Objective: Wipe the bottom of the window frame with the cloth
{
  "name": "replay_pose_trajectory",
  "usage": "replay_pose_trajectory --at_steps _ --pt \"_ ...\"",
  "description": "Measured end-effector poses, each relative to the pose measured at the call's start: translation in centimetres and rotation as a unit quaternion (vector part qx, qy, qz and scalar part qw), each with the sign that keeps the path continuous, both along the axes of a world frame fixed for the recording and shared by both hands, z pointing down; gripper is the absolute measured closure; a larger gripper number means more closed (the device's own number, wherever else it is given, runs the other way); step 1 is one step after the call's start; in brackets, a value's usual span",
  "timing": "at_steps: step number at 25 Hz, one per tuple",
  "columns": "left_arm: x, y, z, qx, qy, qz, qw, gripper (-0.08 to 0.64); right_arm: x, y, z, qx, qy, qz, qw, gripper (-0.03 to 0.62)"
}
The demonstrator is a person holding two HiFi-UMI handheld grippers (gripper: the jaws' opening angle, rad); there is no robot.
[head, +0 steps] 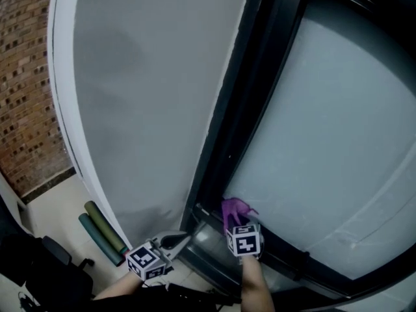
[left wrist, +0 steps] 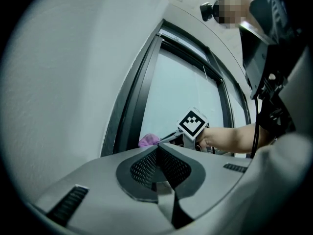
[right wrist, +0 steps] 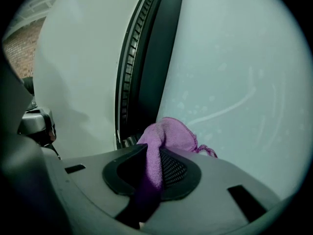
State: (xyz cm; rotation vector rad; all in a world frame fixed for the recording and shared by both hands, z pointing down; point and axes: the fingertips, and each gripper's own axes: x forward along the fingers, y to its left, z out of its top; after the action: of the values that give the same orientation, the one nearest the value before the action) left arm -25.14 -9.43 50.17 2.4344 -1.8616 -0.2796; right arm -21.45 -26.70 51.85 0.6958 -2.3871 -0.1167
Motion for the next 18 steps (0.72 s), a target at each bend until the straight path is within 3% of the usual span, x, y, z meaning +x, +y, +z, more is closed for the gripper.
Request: replay_pose_trajectory --at_steps 18 --pt "4.6 -2.8 -0.2 -0.006 -0.015 0.079 0.9967 0.558 7.4 -1.0 0.0 -0.02 -0.033 0.074 0.997 0.517"
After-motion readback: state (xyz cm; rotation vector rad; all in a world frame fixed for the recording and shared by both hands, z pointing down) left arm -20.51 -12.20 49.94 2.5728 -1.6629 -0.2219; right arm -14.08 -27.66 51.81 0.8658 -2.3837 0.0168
